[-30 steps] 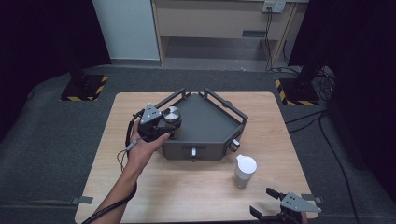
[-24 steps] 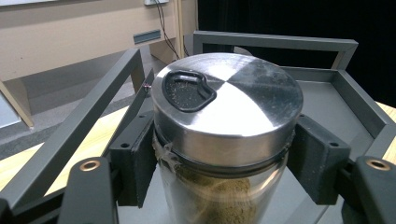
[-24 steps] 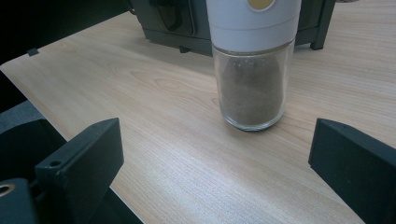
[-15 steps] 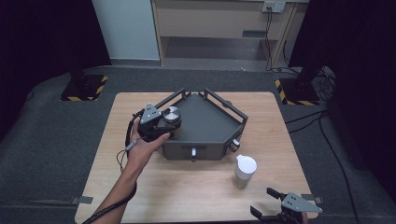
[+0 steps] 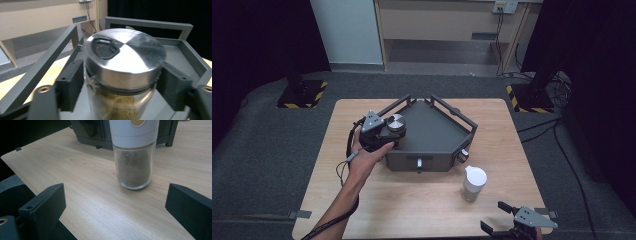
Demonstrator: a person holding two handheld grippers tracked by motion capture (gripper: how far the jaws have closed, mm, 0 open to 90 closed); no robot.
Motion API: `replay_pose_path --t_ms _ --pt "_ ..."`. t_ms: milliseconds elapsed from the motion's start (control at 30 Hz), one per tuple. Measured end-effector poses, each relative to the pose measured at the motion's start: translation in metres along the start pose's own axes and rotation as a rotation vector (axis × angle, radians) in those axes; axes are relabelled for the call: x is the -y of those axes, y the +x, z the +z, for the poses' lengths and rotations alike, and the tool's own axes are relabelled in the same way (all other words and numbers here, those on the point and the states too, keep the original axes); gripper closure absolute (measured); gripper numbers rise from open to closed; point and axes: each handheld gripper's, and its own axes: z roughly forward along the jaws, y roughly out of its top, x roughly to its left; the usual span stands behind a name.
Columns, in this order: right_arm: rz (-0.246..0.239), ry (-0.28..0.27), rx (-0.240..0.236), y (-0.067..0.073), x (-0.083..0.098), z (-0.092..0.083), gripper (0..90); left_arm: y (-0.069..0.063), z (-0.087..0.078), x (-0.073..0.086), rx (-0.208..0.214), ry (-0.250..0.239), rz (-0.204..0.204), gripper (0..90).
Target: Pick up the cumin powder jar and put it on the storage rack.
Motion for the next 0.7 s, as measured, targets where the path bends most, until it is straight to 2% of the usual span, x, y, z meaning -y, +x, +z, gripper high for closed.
replay_pose_path --t_ms 33,167,367,533,567,600,633,700 --pt "0.005 -0.002 0.0 0.0 0.0 0.0 3.2 0.001 0.0 0.0 -0.002 0.001 -0.005 18.2" --pt "0.005 -0.004 -0.001 -0.001 0.0 -0.001 3.2 0.005 -0.003 0.0 0.006 0.003 -0.01 11.7" --pt "0.005 -0.004 -0.002 -0.001 0.0 -0.001 3.1 0.005 -0.011 -0.001 -0.005 0.005 0.014 8.1" --pt "0.005 -0.004 -0.001 -0.001 0.0 -0.001 3.1 0.003 -0.019 -0.002 -0.002 0.008 0.044 6.9" --pt "0.005 -0.004 0.0 -0.001 0.0 -0.001 3.1 0.0 -0.024 -0.002 -0.005 0.006 0.071 6.7" --pt "0.005 -0.004 0.0 -0.001 0.0 -0.001 3.1 0.0 -0.024 -0.002 -0.005 0.006 0.071 6.8" --pt "0.007 -0.004 0.001 -0.001 0.001 -0.002 3.1 -0.004 -0.028 -0.003 -0.021 0.011 0.084 6.8" --pt "0.011 -0.006 0.003 -0.001 0.001 -0.002 3.1 -0.008 -0.036 -0.004 -0.028 0.01 0.097 6.8"
